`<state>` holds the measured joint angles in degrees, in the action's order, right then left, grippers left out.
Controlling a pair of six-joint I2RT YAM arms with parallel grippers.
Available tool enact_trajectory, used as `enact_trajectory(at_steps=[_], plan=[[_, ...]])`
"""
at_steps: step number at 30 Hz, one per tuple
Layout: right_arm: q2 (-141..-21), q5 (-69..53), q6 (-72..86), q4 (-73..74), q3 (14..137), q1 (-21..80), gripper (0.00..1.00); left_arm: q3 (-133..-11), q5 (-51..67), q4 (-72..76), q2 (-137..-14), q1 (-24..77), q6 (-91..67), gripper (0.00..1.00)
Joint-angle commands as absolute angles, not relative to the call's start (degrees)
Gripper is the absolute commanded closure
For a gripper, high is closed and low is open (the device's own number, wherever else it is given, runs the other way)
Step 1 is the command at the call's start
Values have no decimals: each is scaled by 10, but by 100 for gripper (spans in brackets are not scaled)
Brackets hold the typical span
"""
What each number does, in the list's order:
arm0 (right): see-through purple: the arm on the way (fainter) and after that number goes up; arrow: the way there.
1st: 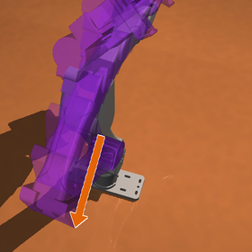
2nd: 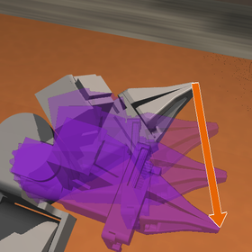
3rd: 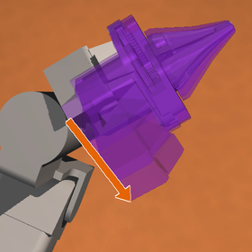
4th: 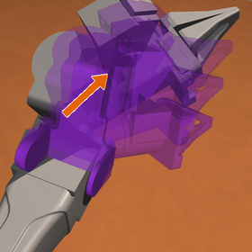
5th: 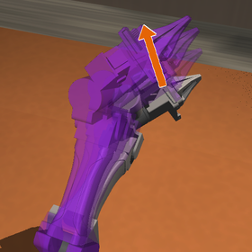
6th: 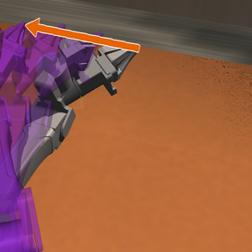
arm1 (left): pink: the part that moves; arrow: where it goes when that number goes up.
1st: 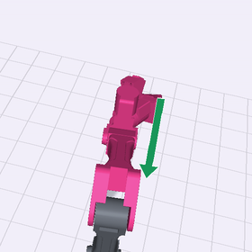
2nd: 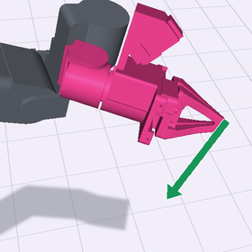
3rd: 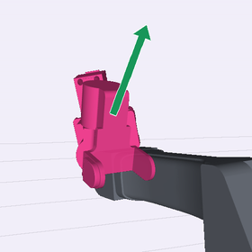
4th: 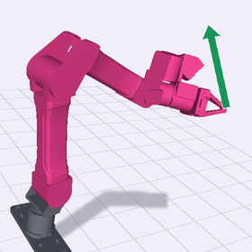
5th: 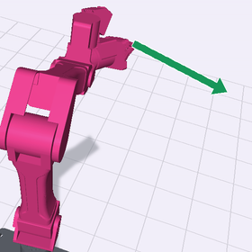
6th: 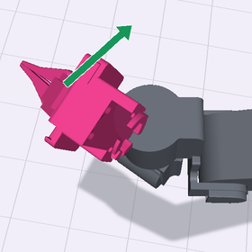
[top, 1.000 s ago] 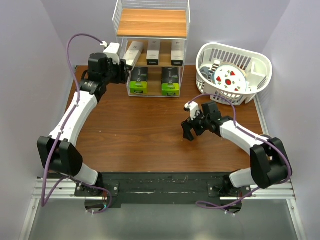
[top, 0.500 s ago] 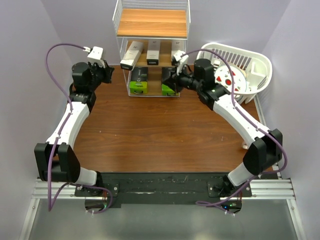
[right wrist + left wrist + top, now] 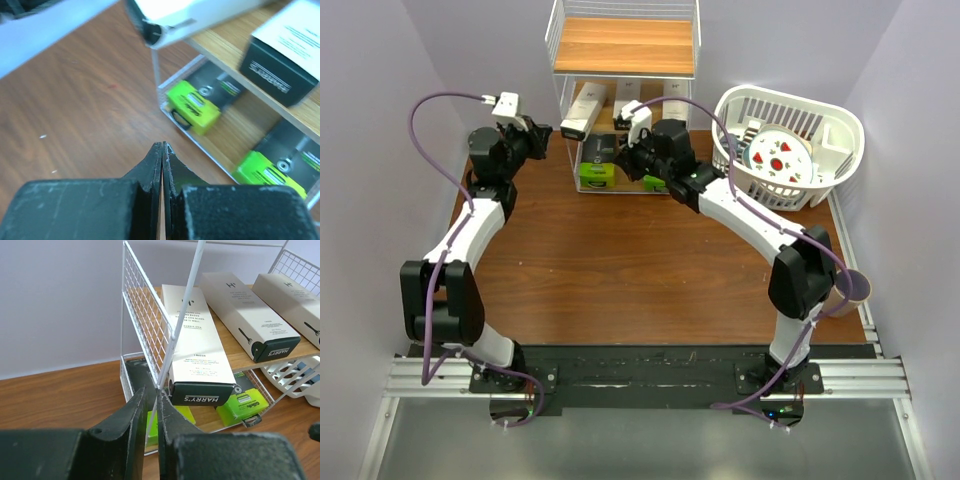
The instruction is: Place and organize the shaving razors onto the shelf
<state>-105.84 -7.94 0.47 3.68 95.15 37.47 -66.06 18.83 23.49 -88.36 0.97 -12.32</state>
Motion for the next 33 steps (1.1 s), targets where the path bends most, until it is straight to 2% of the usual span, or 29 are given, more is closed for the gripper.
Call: enact_trajectory(at_steps=[1, 14, 20, 33], plan=[[-1055, -25, 4, 14, 995, 374, 100, -671, 202, 281, -889, 18, -139, 81], [-1142, -29, 9, 2, 1099, 382, 100, -655, 197, 266, -884, 43, -134, 80], [-1172, -3, 4, -18, 1135, 398, 100, -655, 155, 251, -862, 42, -122, 84], [-1208, 63, -32, -37, 1173, 415, 100, -694, 123, 247, -923, 40, -111, 85]])
